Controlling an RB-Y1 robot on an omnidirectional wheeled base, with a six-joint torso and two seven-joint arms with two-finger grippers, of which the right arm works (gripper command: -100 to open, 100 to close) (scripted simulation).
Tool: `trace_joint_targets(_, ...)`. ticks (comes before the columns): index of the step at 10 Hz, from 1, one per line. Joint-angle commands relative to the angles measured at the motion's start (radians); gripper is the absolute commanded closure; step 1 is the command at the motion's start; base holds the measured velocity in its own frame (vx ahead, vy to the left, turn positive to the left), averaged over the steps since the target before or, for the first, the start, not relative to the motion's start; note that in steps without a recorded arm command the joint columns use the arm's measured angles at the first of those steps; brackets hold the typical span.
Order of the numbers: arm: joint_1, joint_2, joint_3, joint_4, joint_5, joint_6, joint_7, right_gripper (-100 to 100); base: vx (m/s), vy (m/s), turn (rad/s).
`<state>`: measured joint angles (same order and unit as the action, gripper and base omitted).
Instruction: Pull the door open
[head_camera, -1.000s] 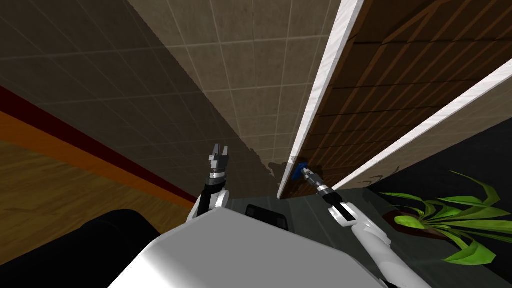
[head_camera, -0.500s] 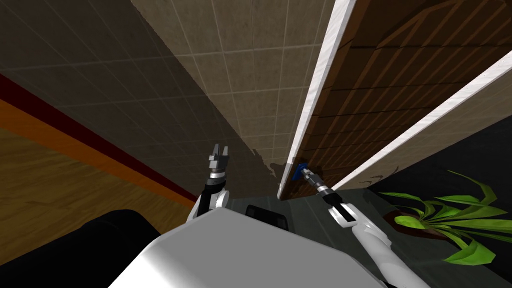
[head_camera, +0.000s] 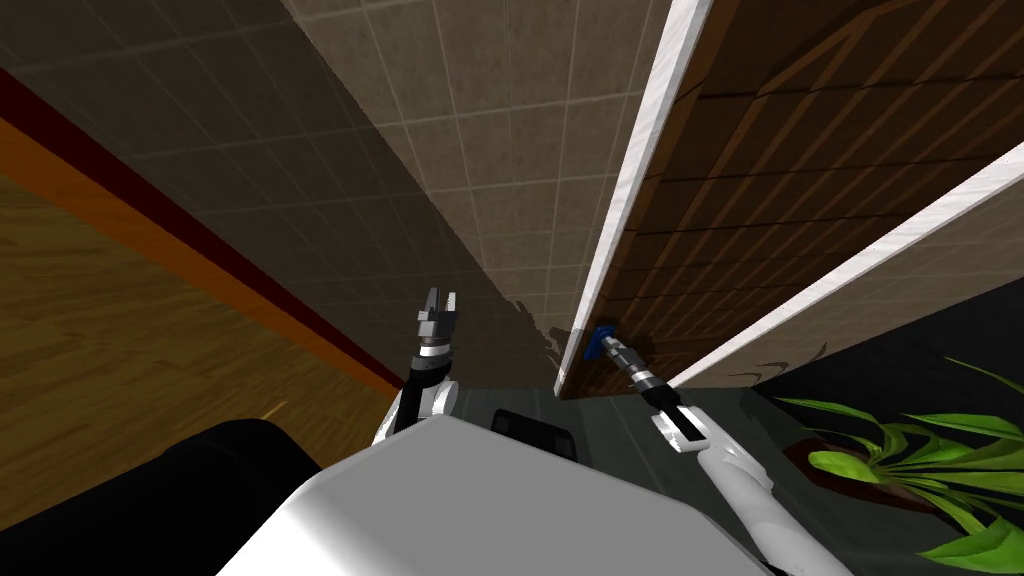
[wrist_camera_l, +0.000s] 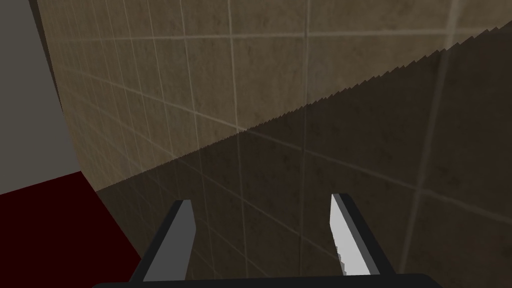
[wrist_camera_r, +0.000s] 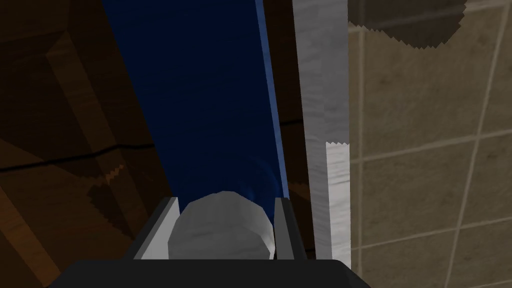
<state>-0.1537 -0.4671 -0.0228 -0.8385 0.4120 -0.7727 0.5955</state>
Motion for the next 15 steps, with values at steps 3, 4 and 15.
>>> trace_joint_targets(3, -0.016, -0.003, -0.007, 0.008, -0.052, 0.01, -0.078, 100, -0.051, -0.061, 0.097)
trace_joint_targets(4, -0.017, -0.001, -0.007, 0.009, -0.067, 0.014, -0.101, 100, -0.061, -0.084, 0.121)
trace_joint_targets(15, -0.015, 0.005, -0.002, -0.004, -0.17, 0.035, -0.257, -100, -0.054, -0.056, 0.073)
